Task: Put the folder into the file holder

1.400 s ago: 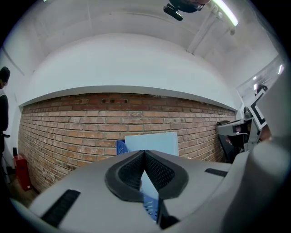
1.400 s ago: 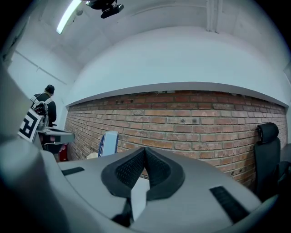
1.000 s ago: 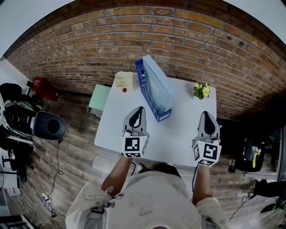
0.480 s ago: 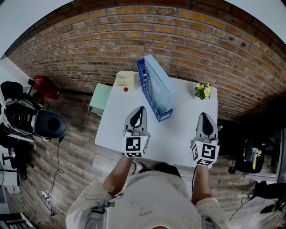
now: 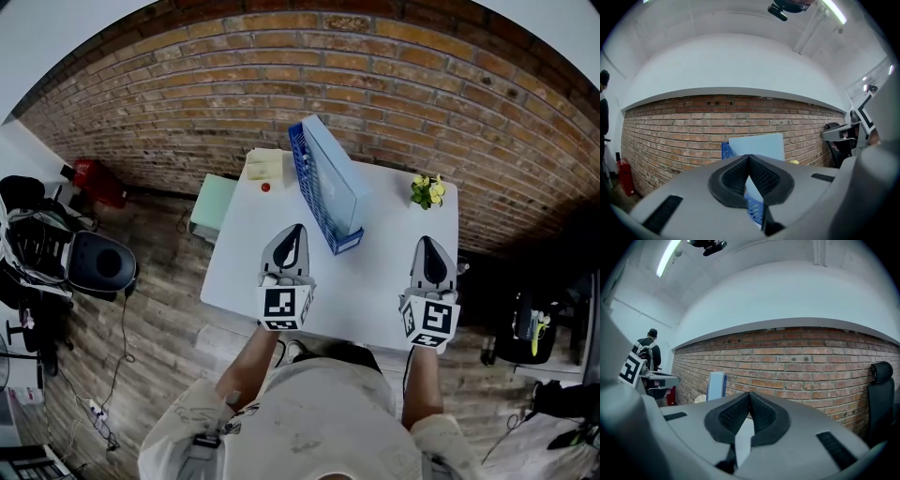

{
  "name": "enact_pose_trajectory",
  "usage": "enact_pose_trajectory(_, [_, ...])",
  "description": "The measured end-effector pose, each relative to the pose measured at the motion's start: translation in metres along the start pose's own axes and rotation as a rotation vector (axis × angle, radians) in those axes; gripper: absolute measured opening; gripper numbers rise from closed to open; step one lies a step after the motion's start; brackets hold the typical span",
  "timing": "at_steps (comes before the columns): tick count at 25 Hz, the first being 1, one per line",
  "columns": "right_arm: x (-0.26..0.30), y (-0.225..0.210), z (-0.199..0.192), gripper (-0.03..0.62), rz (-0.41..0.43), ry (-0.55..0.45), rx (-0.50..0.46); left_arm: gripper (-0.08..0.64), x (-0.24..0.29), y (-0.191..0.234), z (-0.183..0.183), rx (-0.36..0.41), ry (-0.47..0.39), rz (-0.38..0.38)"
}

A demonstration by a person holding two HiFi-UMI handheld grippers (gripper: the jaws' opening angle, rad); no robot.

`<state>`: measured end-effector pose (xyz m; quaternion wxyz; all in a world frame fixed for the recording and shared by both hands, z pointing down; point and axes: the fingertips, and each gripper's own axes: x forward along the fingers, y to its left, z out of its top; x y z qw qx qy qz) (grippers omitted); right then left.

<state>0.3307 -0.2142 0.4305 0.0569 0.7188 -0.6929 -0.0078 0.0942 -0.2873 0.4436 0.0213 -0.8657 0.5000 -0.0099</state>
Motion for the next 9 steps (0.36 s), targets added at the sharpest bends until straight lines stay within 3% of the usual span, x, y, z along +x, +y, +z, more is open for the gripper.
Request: enact_pose_trajectory(9, [0.0012, -0.0033, -0.0007, 0.020, 0.001, 0.001, 0.000, 0.009, 0.0025, -0.0030, 0.0018, 0.002, -0.002, 0.001])
